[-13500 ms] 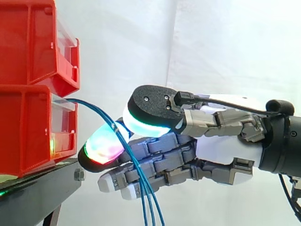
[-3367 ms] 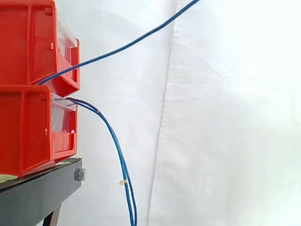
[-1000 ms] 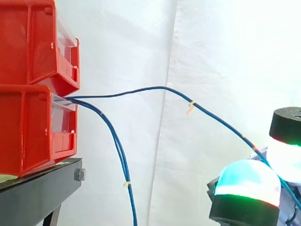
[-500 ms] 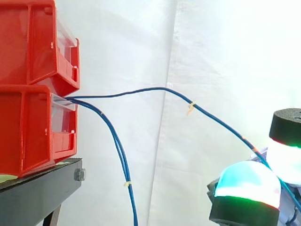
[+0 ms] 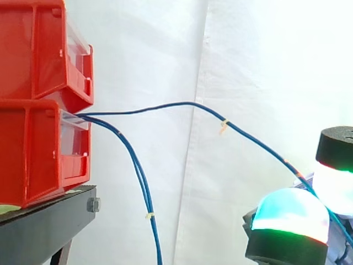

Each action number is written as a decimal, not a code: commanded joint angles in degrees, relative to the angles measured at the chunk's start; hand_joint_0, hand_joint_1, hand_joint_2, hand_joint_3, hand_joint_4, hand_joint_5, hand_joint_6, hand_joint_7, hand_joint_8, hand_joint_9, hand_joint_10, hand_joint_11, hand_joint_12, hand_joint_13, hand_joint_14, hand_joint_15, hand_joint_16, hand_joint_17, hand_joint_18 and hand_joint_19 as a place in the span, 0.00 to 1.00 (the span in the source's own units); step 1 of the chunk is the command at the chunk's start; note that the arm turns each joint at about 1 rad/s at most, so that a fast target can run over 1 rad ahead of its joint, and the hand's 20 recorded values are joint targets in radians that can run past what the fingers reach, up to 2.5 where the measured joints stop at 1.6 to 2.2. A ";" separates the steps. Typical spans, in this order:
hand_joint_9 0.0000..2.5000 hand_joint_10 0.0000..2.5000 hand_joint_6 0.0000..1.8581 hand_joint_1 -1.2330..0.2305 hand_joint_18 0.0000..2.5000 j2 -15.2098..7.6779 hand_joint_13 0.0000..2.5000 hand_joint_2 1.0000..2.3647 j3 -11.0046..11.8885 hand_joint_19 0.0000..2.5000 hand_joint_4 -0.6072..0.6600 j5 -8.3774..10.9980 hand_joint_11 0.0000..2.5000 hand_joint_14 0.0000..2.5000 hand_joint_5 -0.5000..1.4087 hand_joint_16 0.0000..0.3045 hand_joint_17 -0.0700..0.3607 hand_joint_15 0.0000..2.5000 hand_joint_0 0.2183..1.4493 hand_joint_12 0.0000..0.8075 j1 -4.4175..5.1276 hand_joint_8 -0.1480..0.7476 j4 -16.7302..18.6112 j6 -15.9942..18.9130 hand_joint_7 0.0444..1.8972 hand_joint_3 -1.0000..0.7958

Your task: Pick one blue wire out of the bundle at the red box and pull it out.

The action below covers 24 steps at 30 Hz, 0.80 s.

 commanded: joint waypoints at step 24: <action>0.32 0.00 0.51 0.31 0.35 0.04 0.33 0.07 0.02 0.12 0.45 -0.01 0.10 0.00 0.19 0.20 0.48 0.12 0.32 0.57 0.09 0.59 0.00 0.00 0.52 0.50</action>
